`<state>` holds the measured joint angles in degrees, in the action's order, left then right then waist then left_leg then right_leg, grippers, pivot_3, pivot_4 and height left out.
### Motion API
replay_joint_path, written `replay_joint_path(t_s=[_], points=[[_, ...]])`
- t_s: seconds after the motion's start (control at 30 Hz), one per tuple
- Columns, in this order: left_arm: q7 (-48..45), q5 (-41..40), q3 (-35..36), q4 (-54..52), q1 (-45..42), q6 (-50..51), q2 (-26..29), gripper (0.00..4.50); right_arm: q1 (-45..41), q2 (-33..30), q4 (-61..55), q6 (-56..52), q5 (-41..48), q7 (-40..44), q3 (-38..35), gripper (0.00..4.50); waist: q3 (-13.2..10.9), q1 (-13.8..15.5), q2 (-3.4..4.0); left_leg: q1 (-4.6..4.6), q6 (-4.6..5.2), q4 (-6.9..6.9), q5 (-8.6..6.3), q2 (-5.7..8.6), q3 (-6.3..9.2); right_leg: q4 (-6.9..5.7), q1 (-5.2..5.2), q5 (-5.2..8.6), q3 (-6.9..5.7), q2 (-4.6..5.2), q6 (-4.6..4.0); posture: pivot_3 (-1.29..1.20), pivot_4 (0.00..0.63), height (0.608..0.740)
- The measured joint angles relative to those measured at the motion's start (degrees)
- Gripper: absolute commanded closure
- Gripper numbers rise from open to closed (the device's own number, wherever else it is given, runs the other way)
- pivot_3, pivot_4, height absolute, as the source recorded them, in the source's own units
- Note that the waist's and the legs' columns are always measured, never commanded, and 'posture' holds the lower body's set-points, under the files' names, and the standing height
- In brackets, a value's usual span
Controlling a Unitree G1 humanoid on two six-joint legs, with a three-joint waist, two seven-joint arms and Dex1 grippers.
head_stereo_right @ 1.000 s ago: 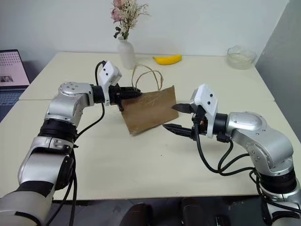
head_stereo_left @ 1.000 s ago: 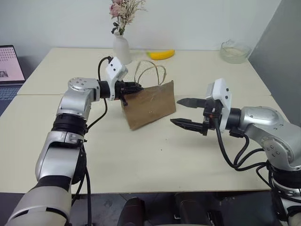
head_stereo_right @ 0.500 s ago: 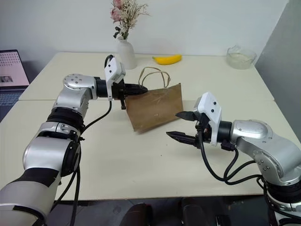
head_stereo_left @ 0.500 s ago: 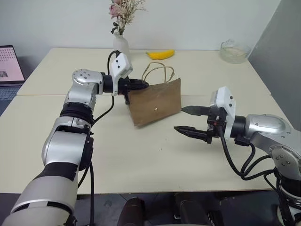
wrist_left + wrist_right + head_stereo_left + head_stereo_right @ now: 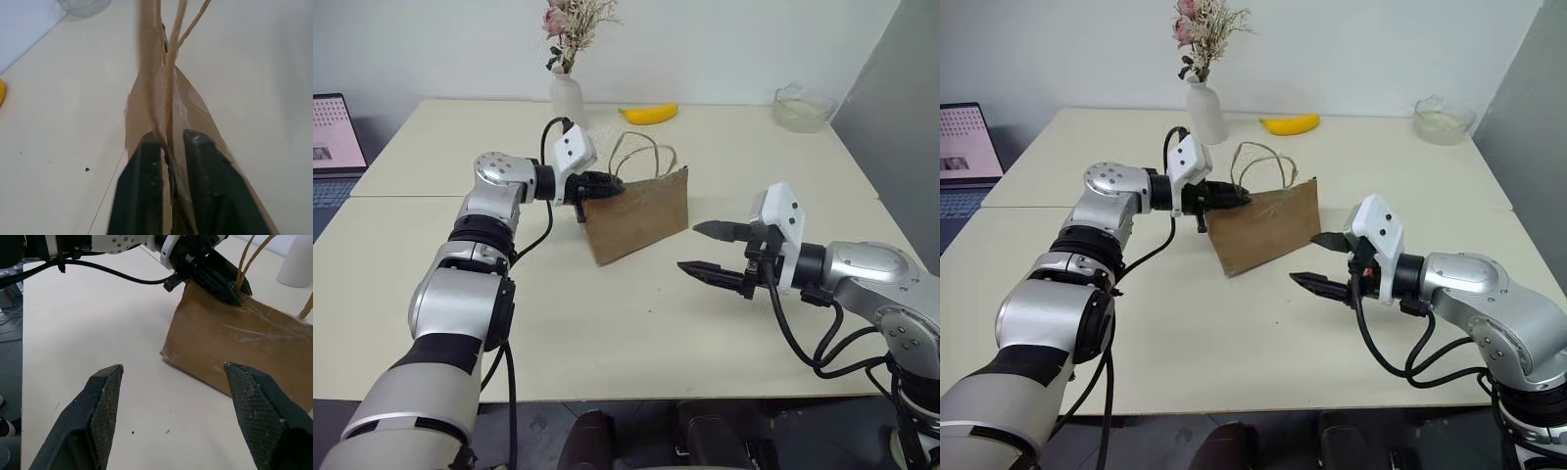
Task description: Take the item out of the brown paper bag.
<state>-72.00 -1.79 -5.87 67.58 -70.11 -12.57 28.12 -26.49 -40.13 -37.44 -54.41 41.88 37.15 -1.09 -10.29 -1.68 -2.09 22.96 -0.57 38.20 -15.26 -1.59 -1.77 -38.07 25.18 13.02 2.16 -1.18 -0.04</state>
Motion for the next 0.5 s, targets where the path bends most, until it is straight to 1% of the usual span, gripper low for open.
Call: replay_joint_path(t_s=[0.07, 0.13, 0.23, 0.33, 0.4, 0.5], points=[[-0.17, -0.22, 0.92, -0.30, 0.03, 0.69, 0.79, 1.96, 0.00, -0.43, 0.00, 0.00, 0.00, 0.06, 0.00, 1.05, 0.00, -0.13, 0.00, 0.00, 0.00, -0.01, 0.00, -0.02, -0.01, 0.00, 0.01, 0.00, 0.01, -0.02, 0.00, 0.00, 0.150, 0.740], [-1.62, -2.06, 2.73, -3.30, 0.86, 3.45, 1.67, 1.96, 0.01, -0.63, 0.01, 0.00, 0.02, 0.10, 0.01, 1.05, 0.00, -0.15, 0.00, 0.00, 0.00, -0.01, 0.00, -0.05, -0.01, 0.00, 0.02, 0.00, 0.01, -0.03, 0.00, 0.00, 0.150, 0.740], [-3.50, -5.32, 5.75, -11.08, 3.95, 9.31, 3.51, 1.96, 0.05, -0.82, 0.00, 0.00, 0.12, 0.10, 0.05, 1.05, 0.00, -0.16, 0.00, -0.01, 0.00, -0.02, 0.00, -0.07, 0.00, -0.02, 0.02, 0.00, 0.01, -0.03, 0.00, 0.00, 0.150, 0.740], [-2.89, -8.81, 8.04, -24.85, 11.89, 16.24, 5.75, 1.96, 0.33, -1.18, 0.01, 0.00, 0.20, 0.14, 0.12, 1.05, 0.00, -0.24, 0.01, -0.04, 0.00, -0.01, 0.00, -0.12, -0.04, -0.06, 0.02, 0.00, 0.07, 0.17, -0.01, 0.00, 0.150, 0.740], [-0.68, -11.89, 10.02, -35.70, 18.59, 22.59, 6.95, 1.96, 0.65, -1.52, 0.05, 0.03, 0.18, 0.24, 0.09, 1.05, 0.00, -0.26, 0.01, -0.04, -0.01, 0.00, 0.01, -0.14, -0.03, -0.06, 0.04, 0.00, 0.06, 0.20, -0.01, 0.00, 0.150, 0.740], [3.90, -19.28, 12.89, -57.83, 29.30, 36.56, 8.34, 1.96, 0.75, -2.12, 0.21, 0.13, 0.18, 0.56, 0.04, 1.05, 0.00, -0.16, 0.01, -0.01, -0.02, 0.03, 0.01, -0.13, -0.01, -0.06, 0.01, 0.00, 0.05, 0.25, -0.01, 0.00, 0.150, 0.740]])
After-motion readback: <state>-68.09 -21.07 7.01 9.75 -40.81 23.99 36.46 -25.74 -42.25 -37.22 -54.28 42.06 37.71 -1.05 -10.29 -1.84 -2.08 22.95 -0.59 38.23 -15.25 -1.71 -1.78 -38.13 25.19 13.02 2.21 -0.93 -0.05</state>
